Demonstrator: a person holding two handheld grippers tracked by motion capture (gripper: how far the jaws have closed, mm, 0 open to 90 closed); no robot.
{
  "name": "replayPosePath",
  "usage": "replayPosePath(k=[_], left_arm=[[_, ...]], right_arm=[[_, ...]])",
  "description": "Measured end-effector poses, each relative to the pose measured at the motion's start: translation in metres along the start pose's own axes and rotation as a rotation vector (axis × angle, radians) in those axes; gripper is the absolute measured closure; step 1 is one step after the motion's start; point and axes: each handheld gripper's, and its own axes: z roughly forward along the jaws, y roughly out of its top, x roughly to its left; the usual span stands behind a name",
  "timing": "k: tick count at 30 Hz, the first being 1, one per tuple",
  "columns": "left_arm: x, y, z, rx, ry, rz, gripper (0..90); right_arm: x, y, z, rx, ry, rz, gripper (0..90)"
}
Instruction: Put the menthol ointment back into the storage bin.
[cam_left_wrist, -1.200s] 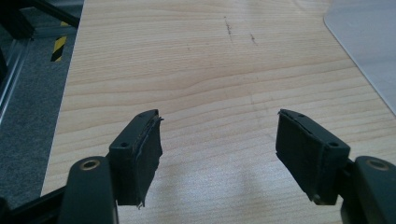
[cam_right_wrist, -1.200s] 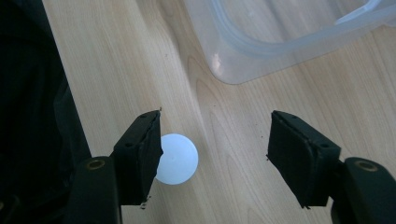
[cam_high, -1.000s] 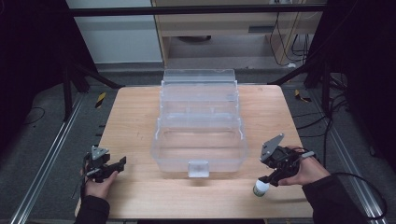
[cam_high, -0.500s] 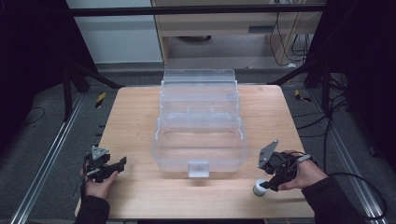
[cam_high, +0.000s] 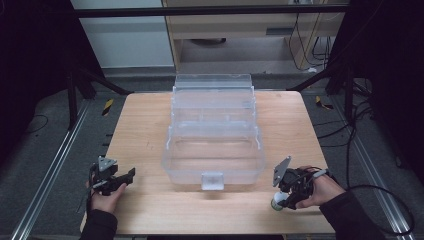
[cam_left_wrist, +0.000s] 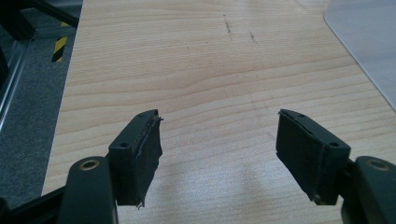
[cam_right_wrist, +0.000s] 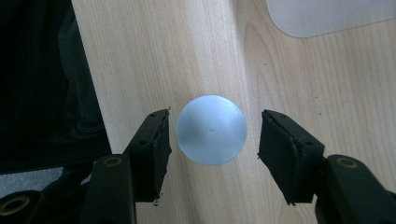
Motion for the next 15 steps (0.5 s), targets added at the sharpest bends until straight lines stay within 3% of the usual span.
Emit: replayPosePath(k=[15], left_arm=[[0.0, 0.0, 0.0, 0.001, 0.002, 0.001, 30.5]], right_arm=[[0.0, 0.003, 0.018, 0.057, 0.003, -0.023, 48.0]])
